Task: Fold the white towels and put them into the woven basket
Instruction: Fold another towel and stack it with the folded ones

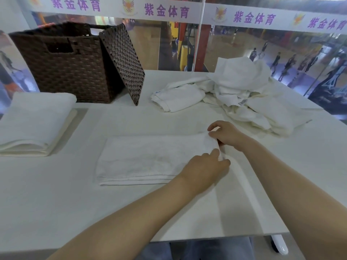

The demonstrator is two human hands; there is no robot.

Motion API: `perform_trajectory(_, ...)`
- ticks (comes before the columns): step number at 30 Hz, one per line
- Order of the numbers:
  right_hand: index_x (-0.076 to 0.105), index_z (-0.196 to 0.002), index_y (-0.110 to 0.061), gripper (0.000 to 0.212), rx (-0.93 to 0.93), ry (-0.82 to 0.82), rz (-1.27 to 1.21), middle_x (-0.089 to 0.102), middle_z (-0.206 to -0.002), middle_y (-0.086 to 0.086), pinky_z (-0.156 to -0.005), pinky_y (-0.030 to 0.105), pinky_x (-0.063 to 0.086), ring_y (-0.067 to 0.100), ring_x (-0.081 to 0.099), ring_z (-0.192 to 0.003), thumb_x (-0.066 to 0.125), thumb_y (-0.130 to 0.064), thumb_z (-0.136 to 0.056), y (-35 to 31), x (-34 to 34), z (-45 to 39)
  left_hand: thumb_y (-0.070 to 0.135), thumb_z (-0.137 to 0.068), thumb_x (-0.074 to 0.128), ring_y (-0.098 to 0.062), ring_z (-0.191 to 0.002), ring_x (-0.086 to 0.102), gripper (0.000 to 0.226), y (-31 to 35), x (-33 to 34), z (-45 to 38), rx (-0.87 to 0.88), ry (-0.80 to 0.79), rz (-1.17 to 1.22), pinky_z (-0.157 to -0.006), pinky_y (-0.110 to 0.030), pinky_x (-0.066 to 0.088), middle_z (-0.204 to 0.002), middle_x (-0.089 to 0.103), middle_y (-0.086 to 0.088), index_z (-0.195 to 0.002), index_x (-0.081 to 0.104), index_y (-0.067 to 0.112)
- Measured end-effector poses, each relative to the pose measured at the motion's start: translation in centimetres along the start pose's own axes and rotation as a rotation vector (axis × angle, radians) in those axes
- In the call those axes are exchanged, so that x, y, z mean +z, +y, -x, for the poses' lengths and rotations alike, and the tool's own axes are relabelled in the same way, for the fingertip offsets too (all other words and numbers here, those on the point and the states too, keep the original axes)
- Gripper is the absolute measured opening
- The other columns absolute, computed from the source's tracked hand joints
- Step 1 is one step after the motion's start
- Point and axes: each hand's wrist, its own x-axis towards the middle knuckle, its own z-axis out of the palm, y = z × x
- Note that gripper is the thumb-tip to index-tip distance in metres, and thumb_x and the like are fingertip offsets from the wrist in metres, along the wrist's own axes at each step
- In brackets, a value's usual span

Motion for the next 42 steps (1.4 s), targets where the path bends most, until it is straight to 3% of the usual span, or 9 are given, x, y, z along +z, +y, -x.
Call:
perform_trajectory(3, 0.068, -0.099, -0.012, 0.011, -0.039, 0.039, -0.049, 0.069, -0.091, 0.012, -0.066, 0.031, 0.059, 0.022, 0.07, -0.077, 0.064, -0.011, -0.089, -2.0, -0.5, 0.2, 0.006, -0.081, 0.062, -0.021, -0.052, 0.034, 0.043, -1.0, -0.4, 0.9, -0.091, 0.14, 0.159, -0.039, -0.025, 0.016, -0.088, 0.039, -0.005, -0.122, 0.055, 0.017)
perform_trajectory(8, 0.067, -0.092, -0.012, 0.01, -0.154, 0.133, 0.067, 0.065, -0.068, 0.004, -0.065, 0.034, 0.06, 0.02, 0.068, -0.063, 0.068, -0.012, -0.082, -7.8, -0.3, 1.0, 0.024, -0.089, 0.042, -0.021, -0.055, 0.05, 0.022, -2.6, -3.4, 3.9, -0.352, 0.357, 0.438, -0.047, -0.031, 0.041, -0.094, 0.054, 0.001, -0.111, 0.043, 0.023)
perform_trajectory(14, 0.06, -0.086, -0.019, 0.014, -0.432, 0.157, 0.311, 0.057, -0.075, -0.008, -0.055, 0.024, 0.044, 0.009, 0.055, -0.065, 0.065, -0.011, -0.077, -16.4, 3.5, 2.1, 0.022, -0.089, 0.053, -0.01, -0.063, 0.052, 0.021, -5.9, -5.7, 9.0, -0.577, 0.556, 0.656, -0.051, -0.022, 0.033, -0.07, 0.053, 0.007, -0.095, 0.036, 0.034)
perform_trajectory(17, 0.06, -0.088, -0.017, 0.016, -0.549, 0.105, 0.36, 0.051, -0.081, -0.01, -0.052, 0.022, 0.035, 0.012, 0.05, -0.073, 0.065, -0.007, -0.078, -20.0, 6.9, 1.9, 0.021, -0.09, 0.051, -0.008, -0.059, 0.05, 0.017, -8.2, -6.0, 11.7, -0.691, 0.579, 0.741, -0.049, -0.021, 0.033, -0.068, 0.052, 0.006, -0.096, 0.039, 0.032)
perform_trajectory(22, 0.061, -0.1, -0.009, 0.021, -0.588, -0.031, 0.479, 0.061, -0.105, 0.011, -0.068, 0.034, 0.043, 0.028, 0.059, -0.093, 0.057, -0.001, -0.081, -23.0, 14.6, 1.7, 0.019, -0.091, 0.051, -0.005, -0.051, 0.046, 0.014, -11.2, -4.7, 16.5, -0.873, 0.518, 0.772, -0.048, -0.024, 0.033, -0.064, 0.05, 0.007, -0.094, 0.04, 0.027)
perform_trajectory(28, 0.048, -0.115, -0.009, 0.027, -0.578, -0.136, 0.469, 0.056, -0.11, 0.011, -0.074, 0.038, 0.048, 0.027, 0.056, -0.095, 0.05, -0.003, -0.089, -22.5, 21.5, 1.4, 0.018, -0.09, 0.051, -0.018, -0.056, 0.051, 0.017, -13.5, -2.8, 20.0, -1.025, 0.451, 0.625, -0.051, -0.033, 0.034, -0.065, 0.052, -0.003, -0.097, 0.036, 0.022)
perform_trajectory(34, 0.047, -0.125, -0.017, 0.03, -0.621, -0.421, 0.239, 0.061, -0.111, 0.003, -0.082, 0.031, 0.048, 0.019, 0.058, -0.098, 0.045, -0.01, -0.096, -19.7, 22.3, 1.8, 0.03, -0.082, 0.053, -0.024, -0.081, 0.054, 0.041, -14.5, -1.3, 21.8, -1.102, 0.313, 0.527, -0.063, -0.035, 0.04, -0.087, 0.057, -0.003, -0.116, 0.031, 0.027)
perform_trajectory(39, 0.056, -0.116, -0.02, 0.036, -0.707, -0.18, 0.025, 0.064, -0.115, -0.006, -0.092, 0.02, 0.043, 0.009, 0.058, -0.109, 0.038, 0.001, -0.093, -16.7, 19.3, 3.8, 0.033, -0.082, 0.041, -0.024, -0.111, 0.046, 0.049, -15.2, -2.5, 20.5, -0.845, 0.438, 0.243, -0.087, -0.03, 0.037, -0.126, 0.05, -0.005, -0.126, 0.05, 0.013)
perform_trajectory(42, 0.056, -0.122, -0.02, 0.029, -0.649, -0.097, 0.145, 0.062, -0.124, -0.007, -0.096, 0.024, 0.042, 0.01, 0.055, -0.116, 0.04, -0.012, -0.099, -14.5, 18.1, 4.5, 0.041, -0.087, 0.02, -0.02, -0.138, 0.035, 0.064, -15.5, -2.7, 18.4, -0.701, 0.314, 0.289, -0.109, -0.028, 0.024, -0.15, 0.042, -0.003, -0.139, 0.047, 0.015)
